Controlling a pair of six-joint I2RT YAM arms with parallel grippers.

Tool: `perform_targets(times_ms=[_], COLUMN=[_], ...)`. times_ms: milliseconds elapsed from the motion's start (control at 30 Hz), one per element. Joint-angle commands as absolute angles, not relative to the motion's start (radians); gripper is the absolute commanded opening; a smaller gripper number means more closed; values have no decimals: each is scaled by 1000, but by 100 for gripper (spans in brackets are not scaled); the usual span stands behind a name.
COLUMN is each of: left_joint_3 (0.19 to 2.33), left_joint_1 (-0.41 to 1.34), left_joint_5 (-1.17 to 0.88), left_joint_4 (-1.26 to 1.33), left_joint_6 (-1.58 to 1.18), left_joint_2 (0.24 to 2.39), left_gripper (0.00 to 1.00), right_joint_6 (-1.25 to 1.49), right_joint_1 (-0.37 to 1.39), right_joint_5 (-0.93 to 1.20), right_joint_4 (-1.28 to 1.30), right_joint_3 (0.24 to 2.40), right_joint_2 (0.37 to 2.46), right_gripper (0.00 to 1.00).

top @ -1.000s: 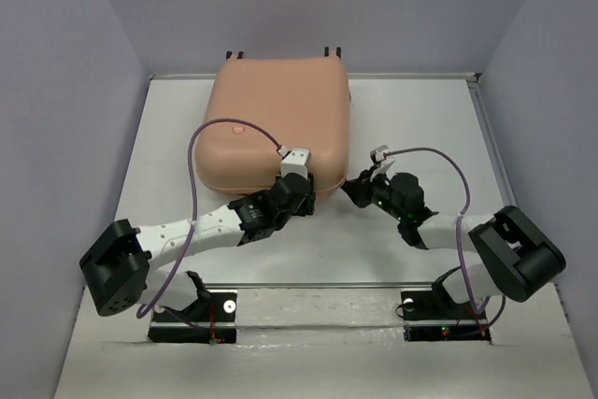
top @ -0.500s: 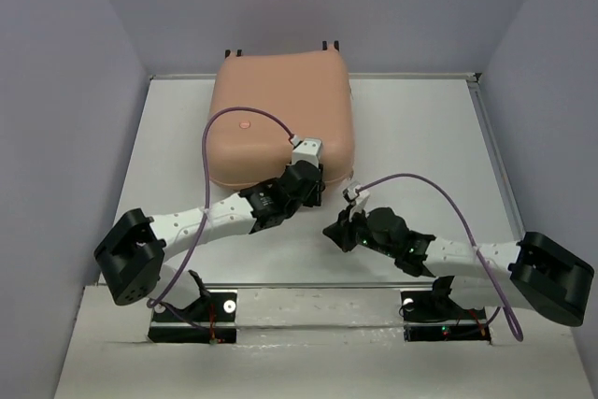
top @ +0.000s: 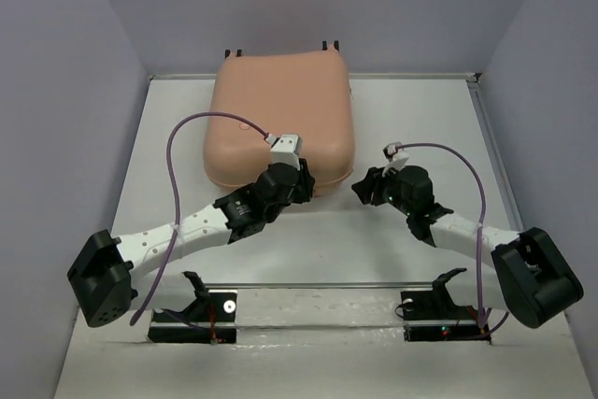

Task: Pack the luggage

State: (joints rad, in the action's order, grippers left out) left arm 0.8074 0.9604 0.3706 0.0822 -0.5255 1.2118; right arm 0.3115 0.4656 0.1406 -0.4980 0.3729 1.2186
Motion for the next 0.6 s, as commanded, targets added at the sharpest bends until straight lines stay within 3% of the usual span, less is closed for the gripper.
perform_targets(times_ms=[0,267,567], left_joint_3=[773,762,779], left_joint_1=[985,1008,1035], left_joint_5=[379,331,334], left_joint_4=[144,199,245], left_joint_6=[-554,-549,-542], left_joint_2=[1204,1255,1321], left_gripper=[40,40,39], right_joint_6=[174,109,130], right_joint_1=[411,324,302], right_joint_5=[406,420,621], right_joint_4=[-558,-630,-765], right_joint_3=[477,497,526], right_joint_2=[1313,1371,1479], right_gripper=[50,53,54])
